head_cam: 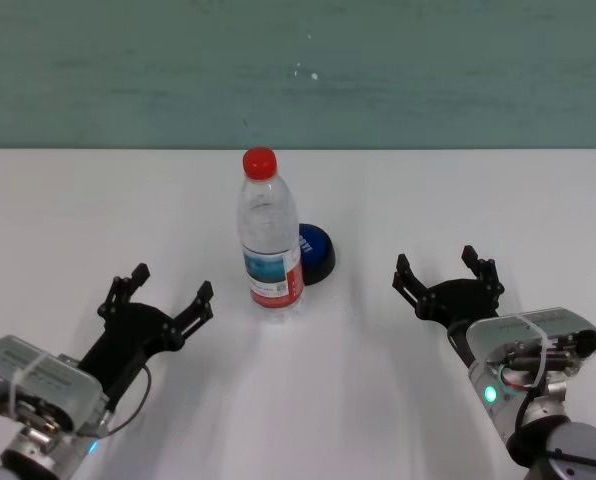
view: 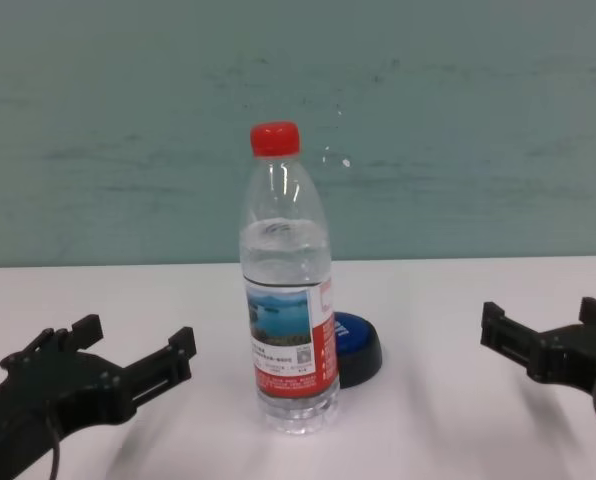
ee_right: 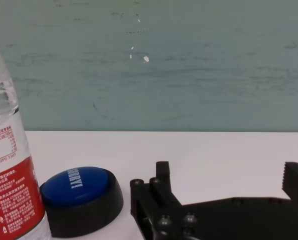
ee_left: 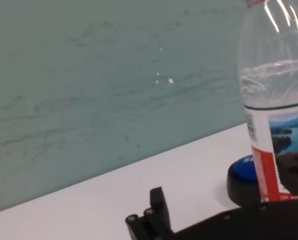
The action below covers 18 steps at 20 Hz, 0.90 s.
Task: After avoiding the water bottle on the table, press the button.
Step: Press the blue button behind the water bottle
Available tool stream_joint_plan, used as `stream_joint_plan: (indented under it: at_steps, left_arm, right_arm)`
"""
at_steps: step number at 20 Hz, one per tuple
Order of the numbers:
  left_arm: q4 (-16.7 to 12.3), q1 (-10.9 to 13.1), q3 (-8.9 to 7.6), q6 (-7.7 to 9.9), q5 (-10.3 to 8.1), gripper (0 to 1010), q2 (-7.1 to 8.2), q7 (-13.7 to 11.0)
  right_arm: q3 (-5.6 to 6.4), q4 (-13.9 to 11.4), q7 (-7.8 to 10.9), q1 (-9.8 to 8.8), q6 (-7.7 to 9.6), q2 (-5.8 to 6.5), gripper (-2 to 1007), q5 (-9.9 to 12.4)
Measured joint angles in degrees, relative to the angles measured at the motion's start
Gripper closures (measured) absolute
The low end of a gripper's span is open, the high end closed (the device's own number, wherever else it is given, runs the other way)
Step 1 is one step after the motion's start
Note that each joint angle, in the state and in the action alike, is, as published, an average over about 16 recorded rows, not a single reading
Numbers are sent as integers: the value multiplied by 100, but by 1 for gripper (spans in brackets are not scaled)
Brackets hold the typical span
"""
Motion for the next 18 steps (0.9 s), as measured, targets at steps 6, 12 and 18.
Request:
stream_joint_plan:
  at_steps: [6,12,18]
  left_arm:
    - [99,-98,-18,-37,10,0,-7,-5]
    - [233,-257,-14,-27,11,0,-18,-33]
    - [373,-431,8,-24,3,0,-17,-72]
  right_arm:
    - [0,0,0,0,0,0,1,0]
    - [0,0,0,0,0,0,1,0]
    - [0,0,0,0,0,0,1,0]
